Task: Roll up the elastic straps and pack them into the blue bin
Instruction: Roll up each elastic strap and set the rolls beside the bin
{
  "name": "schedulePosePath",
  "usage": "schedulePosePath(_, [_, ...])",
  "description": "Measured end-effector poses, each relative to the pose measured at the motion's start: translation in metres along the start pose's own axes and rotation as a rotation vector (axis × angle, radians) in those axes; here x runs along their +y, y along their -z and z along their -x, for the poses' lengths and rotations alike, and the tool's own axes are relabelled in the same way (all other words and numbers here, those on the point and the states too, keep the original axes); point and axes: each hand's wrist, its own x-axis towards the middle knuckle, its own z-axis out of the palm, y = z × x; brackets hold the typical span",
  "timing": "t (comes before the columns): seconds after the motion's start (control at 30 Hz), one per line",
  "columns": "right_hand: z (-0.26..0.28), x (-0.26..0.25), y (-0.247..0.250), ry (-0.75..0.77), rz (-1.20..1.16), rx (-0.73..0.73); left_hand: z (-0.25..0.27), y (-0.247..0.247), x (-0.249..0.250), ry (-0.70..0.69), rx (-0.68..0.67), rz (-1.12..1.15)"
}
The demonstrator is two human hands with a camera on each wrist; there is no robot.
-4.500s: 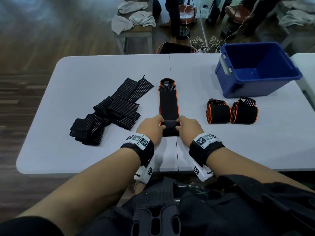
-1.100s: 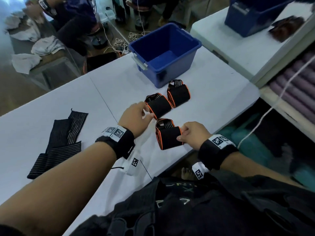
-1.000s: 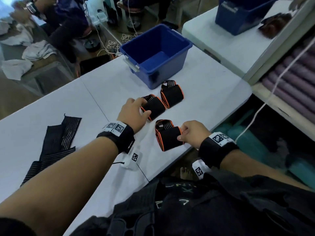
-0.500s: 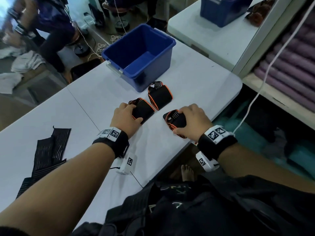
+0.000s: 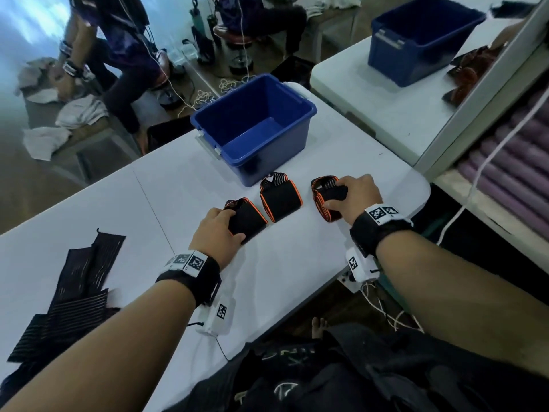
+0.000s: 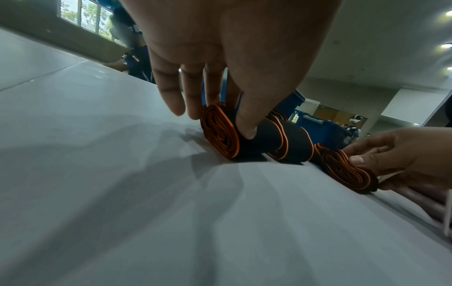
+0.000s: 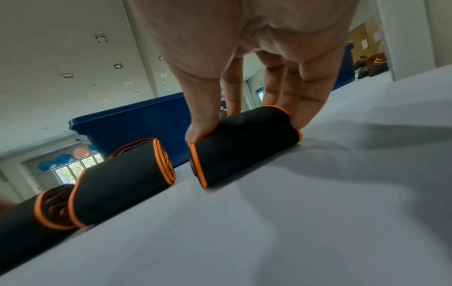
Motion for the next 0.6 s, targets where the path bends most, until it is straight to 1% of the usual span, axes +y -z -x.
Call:
schedulePosePath(0.23, [-0.043,-0.019,-0.004,0.133,0.052,-0.014,0.006,-0.008,0.001,0.061,0.042,0.057])
schedulePosePath(0.37, [-0.054,-0.029,-0.007,0.188,0.031,-0.041,0.008,-0.011,0.004,0.083,0.063,0.095])
schedulePosePath(0.47, [-0.057,-0.031,-0.005,0.196,0.010,-0.053,0.010,-0.010,0.005,0.098,0.077,0.108])
schedulePosePath(0.6, [-0.051,-0.036,0.007,0.197,-0.067,0.025,0.017,-0.007,0.001,0.145,0.132,0.197])
